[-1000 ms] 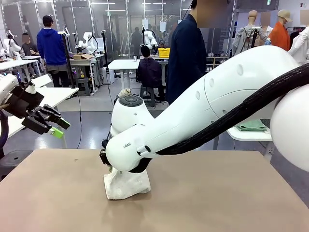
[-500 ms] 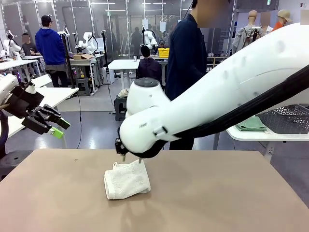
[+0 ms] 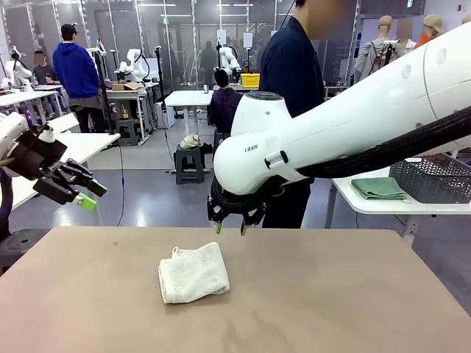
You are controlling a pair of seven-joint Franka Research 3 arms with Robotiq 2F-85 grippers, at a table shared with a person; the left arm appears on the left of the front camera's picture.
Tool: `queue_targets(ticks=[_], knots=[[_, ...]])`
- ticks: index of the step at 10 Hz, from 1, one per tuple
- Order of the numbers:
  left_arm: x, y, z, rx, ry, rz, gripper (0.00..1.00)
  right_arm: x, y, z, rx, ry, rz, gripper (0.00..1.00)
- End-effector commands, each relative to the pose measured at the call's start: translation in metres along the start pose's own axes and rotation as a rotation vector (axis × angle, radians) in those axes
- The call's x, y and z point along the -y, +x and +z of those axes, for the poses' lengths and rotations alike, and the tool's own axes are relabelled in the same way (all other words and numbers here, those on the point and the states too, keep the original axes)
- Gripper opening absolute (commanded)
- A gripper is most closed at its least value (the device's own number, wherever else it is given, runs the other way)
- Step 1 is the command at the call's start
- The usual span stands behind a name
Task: Fold the towels and place them in the basket.
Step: When a person lays out a Towel with hook on the table, fold it in half twice.
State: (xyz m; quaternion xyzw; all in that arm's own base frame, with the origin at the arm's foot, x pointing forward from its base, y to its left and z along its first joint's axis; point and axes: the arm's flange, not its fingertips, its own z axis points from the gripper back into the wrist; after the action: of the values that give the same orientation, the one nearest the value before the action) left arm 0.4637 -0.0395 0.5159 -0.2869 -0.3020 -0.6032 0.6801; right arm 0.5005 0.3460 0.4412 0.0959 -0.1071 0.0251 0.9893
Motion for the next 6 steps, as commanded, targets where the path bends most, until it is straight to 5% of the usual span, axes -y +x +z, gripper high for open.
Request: queue_targets(ticks=[1,6], knots=[[0.0008,0.0025,0.0017,-0.01,0.0,0.003,0.8,-0.007,-0.0017,-0.004,0.012,-0.009,-0.023,0.63],[0.0008,0.0025,0.0017,-0.01,0.0,0.003,0.8,-0.007,-0.0017,-0.004,0.012,-0.009,-0.023,0.63]])
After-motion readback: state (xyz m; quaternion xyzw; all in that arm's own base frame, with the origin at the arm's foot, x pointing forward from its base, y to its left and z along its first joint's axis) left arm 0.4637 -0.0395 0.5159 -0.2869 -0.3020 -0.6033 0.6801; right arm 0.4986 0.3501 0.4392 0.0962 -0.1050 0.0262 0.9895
